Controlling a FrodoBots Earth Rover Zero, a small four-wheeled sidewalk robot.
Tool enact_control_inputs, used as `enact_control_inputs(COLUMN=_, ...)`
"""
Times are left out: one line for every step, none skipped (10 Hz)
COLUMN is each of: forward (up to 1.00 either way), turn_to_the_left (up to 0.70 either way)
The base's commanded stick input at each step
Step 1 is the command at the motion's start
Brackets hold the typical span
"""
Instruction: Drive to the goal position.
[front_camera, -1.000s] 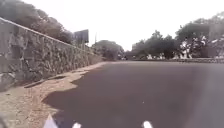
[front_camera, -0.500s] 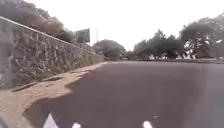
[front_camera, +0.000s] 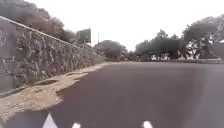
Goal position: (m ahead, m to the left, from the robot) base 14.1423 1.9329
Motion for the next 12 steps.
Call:
enact_control_inputs(forward=0.85, turn_to_the_left=-0.09)
enact_control_inputs(forward=0.85, turn_to_the_left=-0.08)
enact_control_inputs(forward=0.85, turn_to_the_left=-0.07)
enact_control_inputs(forward=0.85, turn_to_the_left=-0.19)
enact_control_inputs(forward=0.85, turn_to_the_left=-0.1)
enact_control_inputs(forward=0.85, turn_to_the_left=-0.02)
enact_control_inputs(forward=0.85, turn_to_the_left=-0.2)
enact_control_inputs(forward=0.85, turn_to_the_left=-0.14)
enact_control_inputs(forward=0.85, turn_to_the_left=-0.24)
enact_control_inputs(forward=0.85, turn_to_the_left=-0.19)
enact_control_inputs(forward=0.85, turn_to_the_left=-0.14)
enact_control_inputs(forward=0.85, turn_to_the_left=-0.25)
